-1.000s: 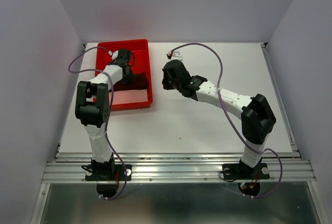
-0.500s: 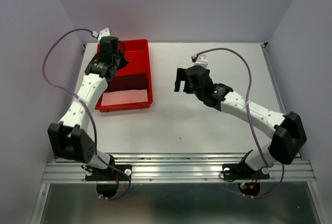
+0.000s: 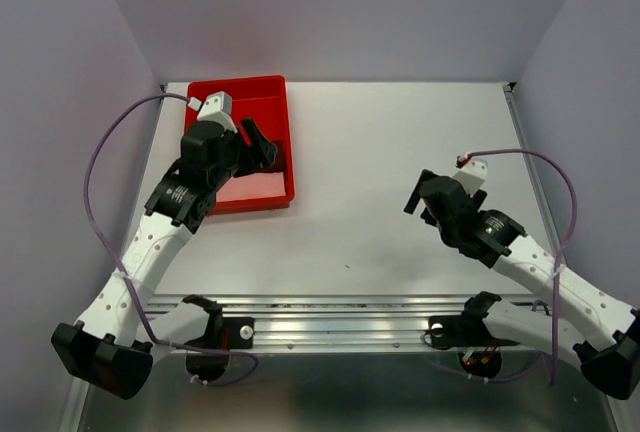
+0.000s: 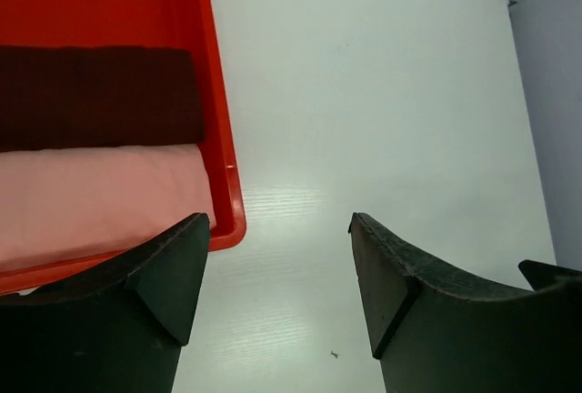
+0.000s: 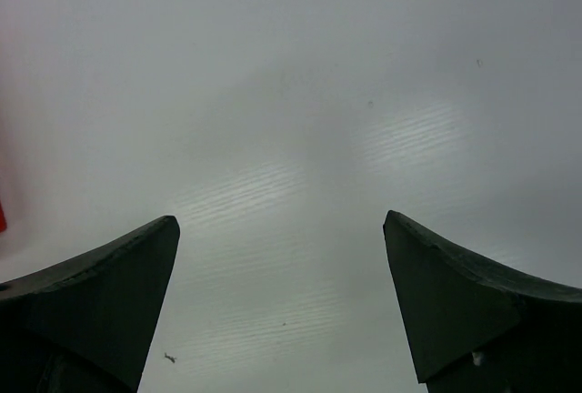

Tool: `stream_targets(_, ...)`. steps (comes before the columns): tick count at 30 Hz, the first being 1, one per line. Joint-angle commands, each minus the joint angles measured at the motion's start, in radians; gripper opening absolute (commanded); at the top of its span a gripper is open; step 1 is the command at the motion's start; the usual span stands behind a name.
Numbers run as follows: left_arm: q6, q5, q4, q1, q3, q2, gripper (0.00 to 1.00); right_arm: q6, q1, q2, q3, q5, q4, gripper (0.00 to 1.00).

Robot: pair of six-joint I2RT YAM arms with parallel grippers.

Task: Roll the t-shirts
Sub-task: Reset both arms

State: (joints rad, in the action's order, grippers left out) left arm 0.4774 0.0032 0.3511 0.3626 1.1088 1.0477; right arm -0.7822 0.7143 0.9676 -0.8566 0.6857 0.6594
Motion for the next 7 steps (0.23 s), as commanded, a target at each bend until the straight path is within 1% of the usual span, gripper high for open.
stream_targets(1,-0.01,0.024,-0.077,0.027,-0.035,-0.075,0.74,-0.15,0.001,-0.09,0.053,0.092,0.181,1.0)
stream_targets(3,-0.01,0.021,-0.078,0.033,-0.05,-0.09,0.74,-0.184,0.001,-0.137,0.067,0.091,0.197,1.0)
stream_targets(5,-0.008,0.02,-0.078,0.035,-0.066,-0.095,0.74,-0.172,0.001,-0.161,0.071,0.084,0.187,1.0)
stream_targets(7,-0.005,0.024,-0.077,0.039,-0.073,-0.098,0.74,-0.192,0.001,-0.171,0.07,0.112,0.216,1.0)
